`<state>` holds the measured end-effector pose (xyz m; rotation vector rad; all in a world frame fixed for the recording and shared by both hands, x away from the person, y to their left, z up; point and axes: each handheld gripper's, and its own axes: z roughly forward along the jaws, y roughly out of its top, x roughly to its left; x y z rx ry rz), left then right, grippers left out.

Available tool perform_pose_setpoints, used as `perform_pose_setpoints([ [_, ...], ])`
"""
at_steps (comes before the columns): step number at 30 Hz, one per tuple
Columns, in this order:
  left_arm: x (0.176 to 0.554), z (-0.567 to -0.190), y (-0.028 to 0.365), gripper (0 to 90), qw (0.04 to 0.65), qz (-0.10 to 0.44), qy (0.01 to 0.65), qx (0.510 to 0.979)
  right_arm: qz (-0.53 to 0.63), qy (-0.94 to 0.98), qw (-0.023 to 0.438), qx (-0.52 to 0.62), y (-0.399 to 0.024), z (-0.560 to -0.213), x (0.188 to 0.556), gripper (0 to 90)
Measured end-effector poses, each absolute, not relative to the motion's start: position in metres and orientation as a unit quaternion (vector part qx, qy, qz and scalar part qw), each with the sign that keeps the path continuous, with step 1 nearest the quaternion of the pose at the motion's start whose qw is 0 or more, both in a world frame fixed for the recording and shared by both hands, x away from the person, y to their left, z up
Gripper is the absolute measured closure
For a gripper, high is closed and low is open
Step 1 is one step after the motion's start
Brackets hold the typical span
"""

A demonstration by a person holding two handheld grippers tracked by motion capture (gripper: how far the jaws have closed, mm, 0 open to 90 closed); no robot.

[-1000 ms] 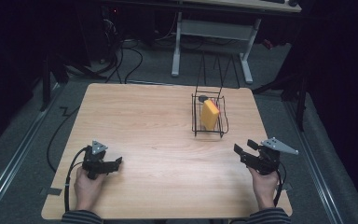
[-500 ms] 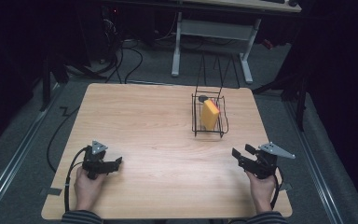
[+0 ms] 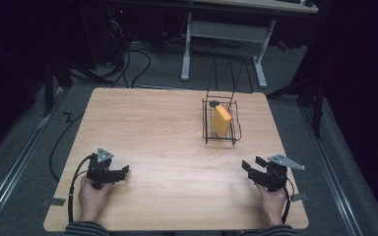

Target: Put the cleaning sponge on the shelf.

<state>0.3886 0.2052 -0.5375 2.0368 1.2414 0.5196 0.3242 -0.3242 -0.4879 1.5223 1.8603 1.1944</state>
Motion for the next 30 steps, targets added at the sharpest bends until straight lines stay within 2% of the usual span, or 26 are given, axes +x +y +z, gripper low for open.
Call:
perform_pose_setpoints([
  [30,0.389,-0.538,0.205,16.0,0.343,0.2,0.478,0.784,0.365,0.698,0.231,0.572,-0.318,-0.523,0.339,35.4],
])
